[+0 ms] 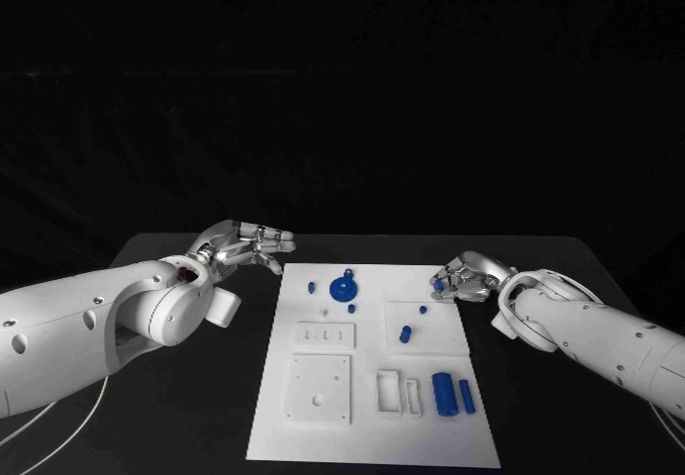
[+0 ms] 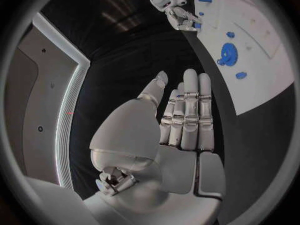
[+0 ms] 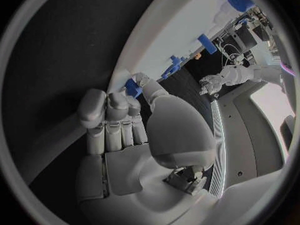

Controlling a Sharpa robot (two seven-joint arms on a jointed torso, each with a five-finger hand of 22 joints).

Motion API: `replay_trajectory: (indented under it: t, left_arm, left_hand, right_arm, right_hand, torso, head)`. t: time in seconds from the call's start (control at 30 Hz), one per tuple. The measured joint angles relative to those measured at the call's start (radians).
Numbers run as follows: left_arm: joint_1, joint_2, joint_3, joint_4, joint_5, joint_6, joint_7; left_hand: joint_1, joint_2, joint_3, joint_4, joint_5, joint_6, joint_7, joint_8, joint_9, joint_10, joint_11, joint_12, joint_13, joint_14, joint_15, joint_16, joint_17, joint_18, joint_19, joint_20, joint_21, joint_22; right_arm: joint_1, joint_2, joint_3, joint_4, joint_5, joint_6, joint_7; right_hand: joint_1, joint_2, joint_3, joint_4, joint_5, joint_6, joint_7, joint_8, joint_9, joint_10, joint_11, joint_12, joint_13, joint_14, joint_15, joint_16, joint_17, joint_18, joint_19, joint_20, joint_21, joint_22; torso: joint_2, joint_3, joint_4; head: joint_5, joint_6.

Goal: Assemble the parts on the task board

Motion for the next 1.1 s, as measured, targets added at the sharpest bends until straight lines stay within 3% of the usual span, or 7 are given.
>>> replay_trajectory:
  t: [0.27,0.6,1.0,1.1]
  left_arm:
    - [0.0,-0.001,0.0,0.0,0.0,0.0,-0.001]
    - [0.0,-0.001,0.0,0.0,-0.001,0.0,-0.002]
    - [0.0,-0.001,0.0,-0.001,-0.001,0.0,-0.003]
    - [0.0,-0.002,0.0,-0.001,-0.001,0.0,-0.004]
  left_hand:
    - [0.0,0.0,0.0,0.0,0.0,0.0,0.0,0.0,0.0,0.0,0.0,0.0,0.0,0.0,0.0,0.0,0.0,0.0,0.0,0.0,0.0,0.0]
    - [0.0,0.0,0.0,0.0,0.0,0.0,0.0,0.0,0.0,0.0,0.0,0.0,0.0,0.0,0.0,0.0,0.0,0.0,0.0,0.0,0.0,0.0]
    - [0.0,0.0,0.0,0.0,0.0,0.0,0.0,0.0,0.0,0.0,0.0,0.0,0.0,0.0,0.0,0.0,0.0,0.0,0.0,0.0,0.0,0.0]
    - [0.0,0.0,0.0,0.0,0.0,0.0,0.0,0.0,0.0,0.0,0.0,0.0,0.0,0.0,0.0,0.0,0.0,0.0,0.0,0.0,0.0,0.0]
  right_arm:
    - [0.0,-0.001,0.0,-0.005,0.001,-0.006,0.002]
    - [-0.001,-0.002,0.0,-0.005,0.002,-0.009,0.002]
    - [-0.002,-0.007,0.0,-0.004,0.005,-0.01,0.002]
    - [-0.002,-0.009,0.0,-0.003,0.006,-0.01,0.003]
  right_hand:
    - [-0.008,-0.008,-0.008,0.008,0.0,-0.006,0.005,0.0,0.0,0.0,0.0,0.0,-0.001,0.0,0.0,0.0,0.0,0.0,0.0,0.0,0.0,0.0]
    - [0.001,-0.017,-0.096,0.038,0.0,-0.045,0.016,0.0,0.0,-0.004,0.004,0.0,-0.01,0.001,0.001,0.0,-0.001,0.0,0.0,0.0,0.0,0.0]
    - [0.008,-0.011,-0.115,0.048,0.0,-0.051,0.014,0.0,-0.001,-0.004,0.004,0.0,-0.01,0.004,0.004,0.0,-0.001,0.0,0.0,0.0,0.0,0.0]
    - [0.008,-0.011,-0.112,0.045,0.0,-0.03,0.006,0.0,-0.001,-0.004,0.004,0.0,-0.009,0.004,0.004,0.0,0.002,0.0,0.0,0.0,0.0,0.0]
  torso:
    - [0.0,0.0006,0.0]
    - [0.0,0.0005,0.0]
    - [0.0,0.0,-0.0001]
    - [0.0,-0.0005,0.0001]
  head:
    - [-0.001,0.002]
    - [-0.003,0.002]
    - [-0.005,0.002]
    - [-0.005,0.002]
